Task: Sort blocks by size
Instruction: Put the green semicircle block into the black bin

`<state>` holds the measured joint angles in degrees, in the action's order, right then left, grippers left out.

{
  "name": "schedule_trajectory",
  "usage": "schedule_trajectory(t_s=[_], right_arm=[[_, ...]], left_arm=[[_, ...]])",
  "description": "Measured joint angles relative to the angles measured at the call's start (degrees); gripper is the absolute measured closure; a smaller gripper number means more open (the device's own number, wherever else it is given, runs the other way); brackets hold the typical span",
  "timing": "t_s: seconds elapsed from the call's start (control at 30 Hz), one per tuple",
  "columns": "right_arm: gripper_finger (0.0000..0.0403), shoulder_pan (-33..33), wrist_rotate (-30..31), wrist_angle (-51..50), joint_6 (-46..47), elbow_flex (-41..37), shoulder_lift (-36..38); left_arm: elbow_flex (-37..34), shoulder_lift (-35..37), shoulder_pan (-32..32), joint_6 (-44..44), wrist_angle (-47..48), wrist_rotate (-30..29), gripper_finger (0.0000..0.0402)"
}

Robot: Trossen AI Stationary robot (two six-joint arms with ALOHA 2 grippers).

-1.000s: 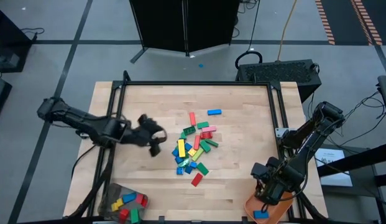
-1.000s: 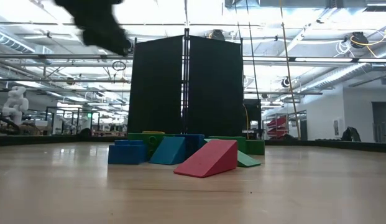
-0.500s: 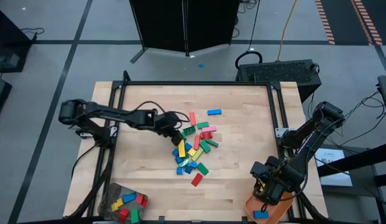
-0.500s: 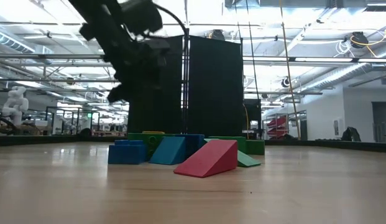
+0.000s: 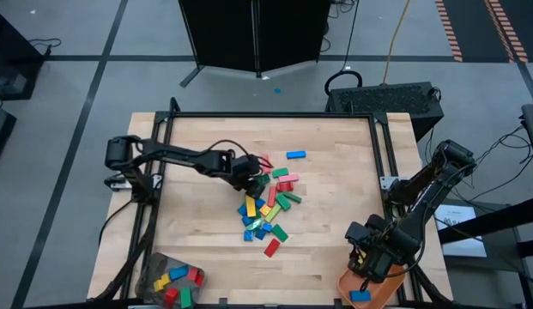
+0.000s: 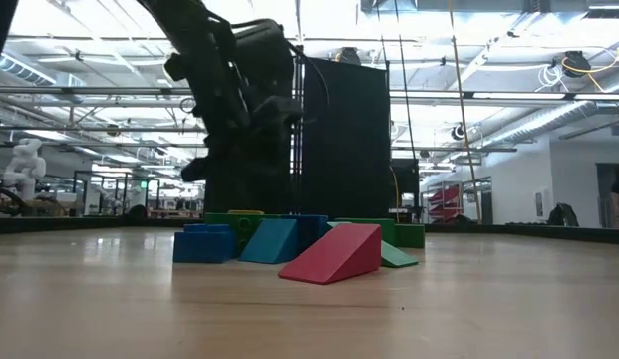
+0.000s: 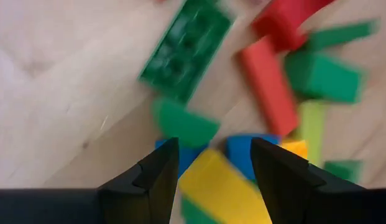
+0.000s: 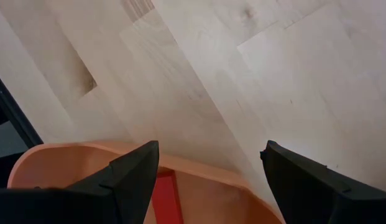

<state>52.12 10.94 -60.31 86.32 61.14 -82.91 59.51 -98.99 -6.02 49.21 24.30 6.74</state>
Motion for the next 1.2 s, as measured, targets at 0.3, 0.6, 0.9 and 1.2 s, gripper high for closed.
schedule_trajectory(t_s=[0.3,0.6,0.9,1.2], right_arm=[[0.0126,0.0,3.43,-0.02,-0.51,-0.02,0.0],[0.0126,-0.02,3.76,0.02,-0.61,-1.47,0.0],[0.0126,0.0,3.76,0.07,-0.02,-1.53,0.0],[0.0126,-0.02,3.96,0.07,-0.17,-1.53,0.0]], left_arm=[[2.48,-0.36,-1.14,-5.15,3.44,-2.3,0.0204],[5.65,-0.32,0.13,-45.99,3.38,-4.26,0.0204],[6.22,-0.32,3.61,-71.45,7.51,-6.8,0.0204],[6.22,-0.32,1.56,-80.01,8.26,-12.01,0.0204]])
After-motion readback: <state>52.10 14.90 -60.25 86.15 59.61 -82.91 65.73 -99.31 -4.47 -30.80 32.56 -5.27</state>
